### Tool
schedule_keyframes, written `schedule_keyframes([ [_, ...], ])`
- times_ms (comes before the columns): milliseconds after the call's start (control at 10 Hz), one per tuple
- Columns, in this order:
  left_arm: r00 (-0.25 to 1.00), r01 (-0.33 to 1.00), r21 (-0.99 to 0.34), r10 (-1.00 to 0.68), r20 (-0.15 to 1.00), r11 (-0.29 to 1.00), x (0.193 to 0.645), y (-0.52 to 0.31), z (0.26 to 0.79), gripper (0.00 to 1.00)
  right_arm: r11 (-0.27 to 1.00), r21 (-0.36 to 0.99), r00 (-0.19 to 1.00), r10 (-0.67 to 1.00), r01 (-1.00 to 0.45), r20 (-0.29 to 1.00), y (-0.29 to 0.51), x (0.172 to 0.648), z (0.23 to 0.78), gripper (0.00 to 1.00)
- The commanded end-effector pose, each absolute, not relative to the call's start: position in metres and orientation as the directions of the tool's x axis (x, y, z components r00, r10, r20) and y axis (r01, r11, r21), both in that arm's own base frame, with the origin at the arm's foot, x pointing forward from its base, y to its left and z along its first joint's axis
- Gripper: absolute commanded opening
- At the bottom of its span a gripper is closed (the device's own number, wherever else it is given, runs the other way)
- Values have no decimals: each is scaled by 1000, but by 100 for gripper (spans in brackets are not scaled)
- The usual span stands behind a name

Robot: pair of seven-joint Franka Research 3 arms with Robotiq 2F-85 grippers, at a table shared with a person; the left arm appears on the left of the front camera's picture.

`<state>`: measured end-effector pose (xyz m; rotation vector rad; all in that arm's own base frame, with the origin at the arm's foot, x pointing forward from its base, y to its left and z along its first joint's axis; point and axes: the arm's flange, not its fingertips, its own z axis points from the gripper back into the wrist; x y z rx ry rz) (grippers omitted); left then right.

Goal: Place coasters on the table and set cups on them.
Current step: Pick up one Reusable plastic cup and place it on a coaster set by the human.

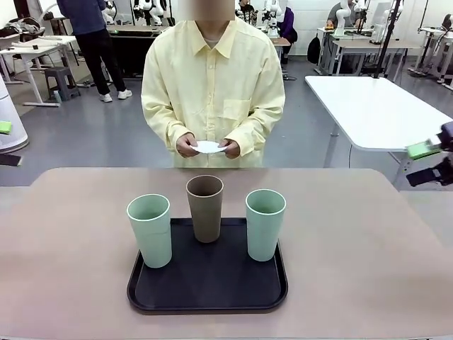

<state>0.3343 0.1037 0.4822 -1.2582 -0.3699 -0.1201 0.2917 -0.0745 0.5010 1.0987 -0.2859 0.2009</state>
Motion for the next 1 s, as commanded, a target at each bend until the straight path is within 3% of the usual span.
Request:
schedule_keyframes([
  [0,948,218,-912,146,282,347,317,122,483,100,404,883,961,-31,-239,274,-84,255,452,100],
  [700,970,86,-892,168,178,443,291,129,483,100,374,912,957,-159,-168,241,-138,212,426,100],
  [900,969,82,-879,168,180,470,288,131,484,100,361,900,941,-136,-243,309,-133,212,431,100],
])
